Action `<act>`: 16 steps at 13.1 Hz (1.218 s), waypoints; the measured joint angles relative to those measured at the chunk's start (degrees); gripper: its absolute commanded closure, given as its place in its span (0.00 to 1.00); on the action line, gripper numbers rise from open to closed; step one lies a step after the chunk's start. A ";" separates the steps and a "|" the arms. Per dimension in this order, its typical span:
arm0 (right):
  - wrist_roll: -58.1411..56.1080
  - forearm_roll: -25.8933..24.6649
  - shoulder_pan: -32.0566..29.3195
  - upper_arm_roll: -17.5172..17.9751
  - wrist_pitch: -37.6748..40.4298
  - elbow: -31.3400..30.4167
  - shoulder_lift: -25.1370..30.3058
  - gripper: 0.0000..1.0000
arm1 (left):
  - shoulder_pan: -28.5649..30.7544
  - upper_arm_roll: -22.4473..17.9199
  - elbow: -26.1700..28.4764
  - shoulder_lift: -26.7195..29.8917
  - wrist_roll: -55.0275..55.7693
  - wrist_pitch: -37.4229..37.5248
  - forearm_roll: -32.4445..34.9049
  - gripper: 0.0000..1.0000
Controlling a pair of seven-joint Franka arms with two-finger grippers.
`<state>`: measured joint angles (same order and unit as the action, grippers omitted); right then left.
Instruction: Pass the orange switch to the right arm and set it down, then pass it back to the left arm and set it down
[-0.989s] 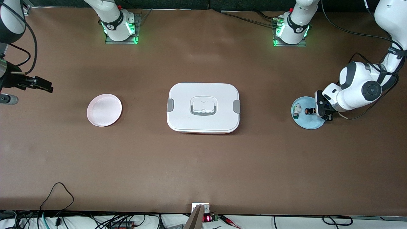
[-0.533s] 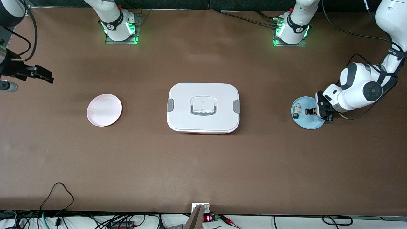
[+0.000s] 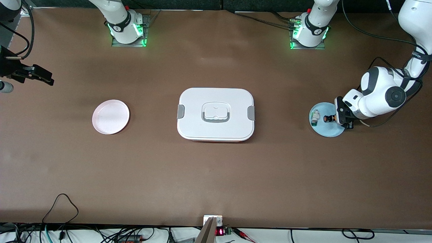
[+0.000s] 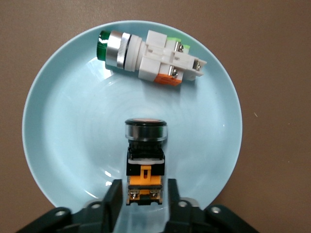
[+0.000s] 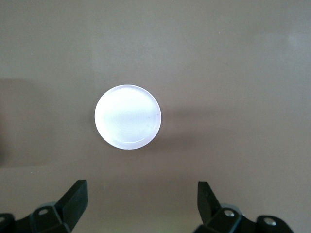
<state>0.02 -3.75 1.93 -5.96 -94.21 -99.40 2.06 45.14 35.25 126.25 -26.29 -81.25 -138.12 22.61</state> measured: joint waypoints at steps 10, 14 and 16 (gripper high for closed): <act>-0.79 0.09 -1.56 1.89 0.10 0.61 -0.25 0.00 | 0.03 5.51 -9.87 1.85 13.74 19.34 -0.22 0.00; -1.52 0.12 -4.27 6.06 0.10 1.78 -0.25 0.00 | -0.01 11.98 -17.52 5.16 32.35 35.17 -5.70 0.00; -1.52 0.49 -4.29 6.14 0.40 2.99 -0.24 0.00 | -0.02 14.53 -21.92 6.39 41.47 42.38 -5.96 0.00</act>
<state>-1.50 -3.26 -2.36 0.18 -93.81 -96.40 1.82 45.11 49.78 104.33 -19.90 -39.79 -95.74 16.65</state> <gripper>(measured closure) 0.000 0.000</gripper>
